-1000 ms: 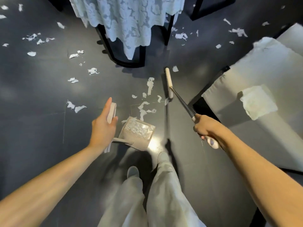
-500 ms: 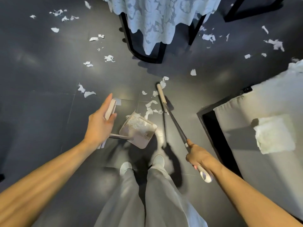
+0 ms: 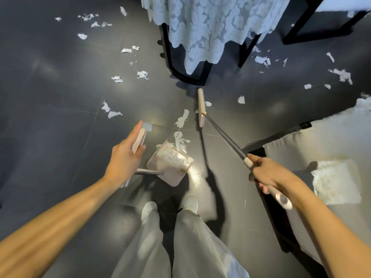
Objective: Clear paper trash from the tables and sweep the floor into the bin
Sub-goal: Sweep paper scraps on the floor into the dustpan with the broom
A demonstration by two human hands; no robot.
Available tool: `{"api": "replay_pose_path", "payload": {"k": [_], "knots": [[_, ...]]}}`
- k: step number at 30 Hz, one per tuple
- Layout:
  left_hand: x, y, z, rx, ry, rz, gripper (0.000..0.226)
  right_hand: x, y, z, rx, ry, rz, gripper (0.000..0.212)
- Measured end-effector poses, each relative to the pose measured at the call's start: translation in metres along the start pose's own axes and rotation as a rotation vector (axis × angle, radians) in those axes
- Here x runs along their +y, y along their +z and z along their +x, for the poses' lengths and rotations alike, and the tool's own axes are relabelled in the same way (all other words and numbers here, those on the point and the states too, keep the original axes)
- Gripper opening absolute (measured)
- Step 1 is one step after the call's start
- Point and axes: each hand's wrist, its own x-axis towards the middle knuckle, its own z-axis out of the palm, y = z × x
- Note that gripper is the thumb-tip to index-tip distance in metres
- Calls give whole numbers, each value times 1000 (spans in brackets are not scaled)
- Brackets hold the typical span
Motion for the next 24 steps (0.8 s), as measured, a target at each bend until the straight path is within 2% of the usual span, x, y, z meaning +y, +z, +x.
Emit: {"api": "replay_pose_path", "payload": {"k": [4, 9, 10, 12, 16, 20, 24], "knots": [[-6, -12, -9, 64, -35, -29, 67, -40, -12, 53, 78, -81, -32, 56], [-17, -32, -15, 109, -76, -52, 70, -58, 8, 101, 8, -41, 206, 13], [-20, -34, -15, 114, -82, -47, 69, -59, 14, 104, -8, -29, 202, 16], [-24, -38, -15, 118, -100, -35, 66, -61, 29, 104, -52, -32, 154, 9], [-33, -42, -16, 95, -95, -42, 64, -55, 54, 80, -137, -11, 100, 23], [-39, -49, -11, 90, -70, 32, 62, -47, 73, 39, -201, 77, 125, 48], [-44, -57, -9, 85, 8, 47, 60, -40, 78, -2, -218, 127, 144, 56]]}}
